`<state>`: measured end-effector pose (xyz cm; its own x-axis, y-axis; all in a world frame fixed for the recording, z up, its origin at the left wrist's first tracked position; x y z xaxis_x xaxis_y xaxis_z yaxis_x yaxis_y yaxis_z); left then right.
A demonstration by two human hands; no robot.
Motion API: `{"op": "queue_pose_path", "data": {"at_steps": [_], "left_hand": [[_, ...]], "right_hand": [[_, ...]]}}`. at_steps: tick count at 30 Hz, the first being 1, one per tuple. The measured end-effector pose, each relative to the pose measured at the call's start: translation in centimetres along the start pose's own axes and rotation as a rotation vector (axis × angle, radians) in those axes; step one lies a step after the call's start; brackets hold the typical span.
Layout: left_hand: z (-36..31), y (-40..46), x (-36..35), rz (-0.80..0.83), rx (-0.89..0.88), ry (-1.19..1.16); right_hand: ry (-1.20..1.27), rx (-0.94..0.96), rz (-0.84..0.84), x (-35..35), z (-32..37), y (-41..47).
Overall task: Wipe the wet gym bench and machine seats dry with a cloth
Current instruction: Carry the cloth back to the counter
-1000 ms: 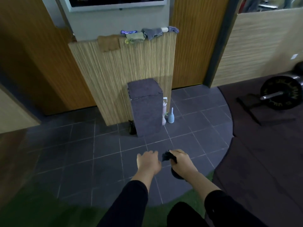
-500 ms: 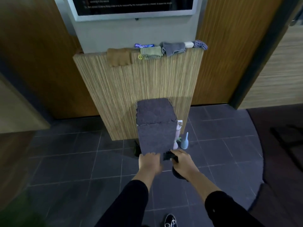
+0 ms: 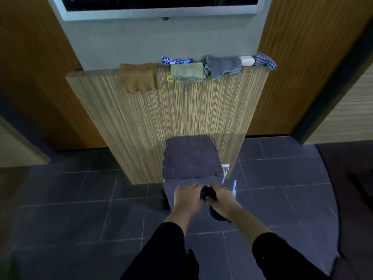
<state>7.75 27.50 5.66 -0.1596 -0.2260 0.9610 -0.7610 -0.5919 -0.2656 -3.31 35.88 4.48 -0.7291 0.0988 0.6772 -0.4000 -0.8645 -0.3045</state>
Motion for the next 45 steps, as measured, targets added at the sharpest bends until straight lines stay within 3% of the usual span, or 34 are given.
{"op": "queue_pose_path", "data": {"at_steps": [5,11,16,19,25,32,37,45], "left_hand": [[4.5,9.3,2.6,0.027,-0.063,0.022],[9.9,17.6,5.9,-0.077,-0.103,-0.029],[11.8,22.4,7.6,-0.059,-0.079,-0.160],[11.8,24.6,8.1,0.001,-0.031,-0.193],[12.6,27.5,8.2,0.102,0.129,-0.389],[12.9,28.8,7.9,0.139,0.051,-0.666],[13.9,29.1,7.3,0.163,0.080,-0.659],[13.9,29.3,7.4,0.138,0.170,-0.726]], "right_hand": [[0.047,0.020,0.029,2.5,2.4,9.4],[0.089,0.061,0.027,5.3,4.8,19.5],[0.071,-0.074,0.078,7.1,4.8,24.1],[0.086,-0.092,0.116,8.4,4.1,25.9],[0.109,-0.061,0.037,10.8,2.9,28.1],[0.059,0.012,0.078,10.1,3.1,29.8],[0.072,0.008,0.136,10.0,3.0,30.9],[0.259,-0.087,-0.007,10.0,3.5,31.3]]}}
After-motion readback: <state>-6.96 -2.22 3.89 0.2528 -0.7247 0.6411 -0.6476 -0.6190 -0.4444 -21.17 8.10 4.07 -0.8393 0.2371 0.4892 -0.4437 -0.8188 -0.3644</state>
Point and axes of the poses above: each hand's wrist, its own y-axis towards the middle knuckle, its own x-axis out of the back of the hand, z = x × y, the point moved 1 cm from there along y, towards the middle knuckle, and after that the axes turned 7 degrees about y, right-handed, at the moved point
